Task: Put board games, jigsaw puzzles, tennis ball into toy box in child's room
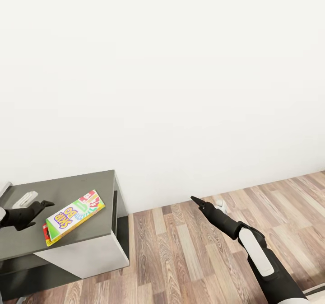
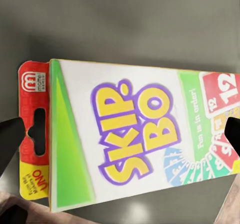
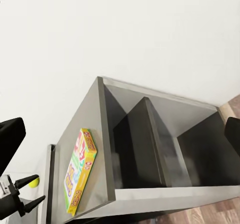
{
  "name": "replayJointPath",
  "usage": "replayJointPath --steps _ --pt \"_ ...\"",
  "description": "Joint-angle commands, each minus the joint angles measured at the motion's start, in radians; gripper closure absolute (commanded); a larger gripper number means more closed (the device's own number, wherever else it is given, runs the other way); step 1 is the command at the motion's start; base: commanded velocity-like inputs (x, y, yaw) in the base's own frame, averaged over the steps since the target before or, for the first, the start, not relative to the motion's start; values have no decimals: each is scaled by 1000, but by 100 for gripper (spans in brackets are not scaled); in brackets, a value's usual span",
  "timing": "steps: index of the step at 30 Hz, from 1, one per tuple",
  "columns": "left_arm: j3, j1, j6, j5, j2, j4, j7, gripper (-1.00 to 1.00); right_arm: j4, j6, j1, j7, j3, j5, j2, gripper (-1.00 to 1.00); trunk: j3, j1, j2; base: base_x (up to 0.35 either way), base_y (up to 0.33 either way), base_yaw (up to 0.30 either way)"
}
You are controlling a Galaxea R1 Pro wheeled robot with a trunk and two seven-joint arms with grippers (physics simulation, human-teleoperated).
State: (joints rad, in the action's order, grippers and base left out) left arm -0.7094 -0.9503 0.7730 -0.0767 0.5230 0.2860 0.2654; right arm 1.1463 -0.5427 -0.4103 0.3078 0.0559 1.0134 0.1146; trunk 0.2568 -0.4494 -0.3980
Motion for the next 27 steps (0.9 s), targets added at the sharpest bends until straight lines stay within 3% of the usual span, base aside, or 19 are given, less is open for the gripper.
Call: replayJointPath --steps 1,9,27 --pt "-2 -1 -3 -7 -2 0 -3 -100 1 -3 -1 0 1 4 1 -100 2 -1 -2 0 0 0" --pt "-1 -1 -45 -9 -7 -2 -3 -100 8 -3 -1 1 1 5 1 -100 2 -1 -2 0 0 0" --pt "-2 -1 -51 -9 -6 -14 -2 -100 9 -4 -1 1 1 5 0 -100 5 -1 -2 0 0 0"
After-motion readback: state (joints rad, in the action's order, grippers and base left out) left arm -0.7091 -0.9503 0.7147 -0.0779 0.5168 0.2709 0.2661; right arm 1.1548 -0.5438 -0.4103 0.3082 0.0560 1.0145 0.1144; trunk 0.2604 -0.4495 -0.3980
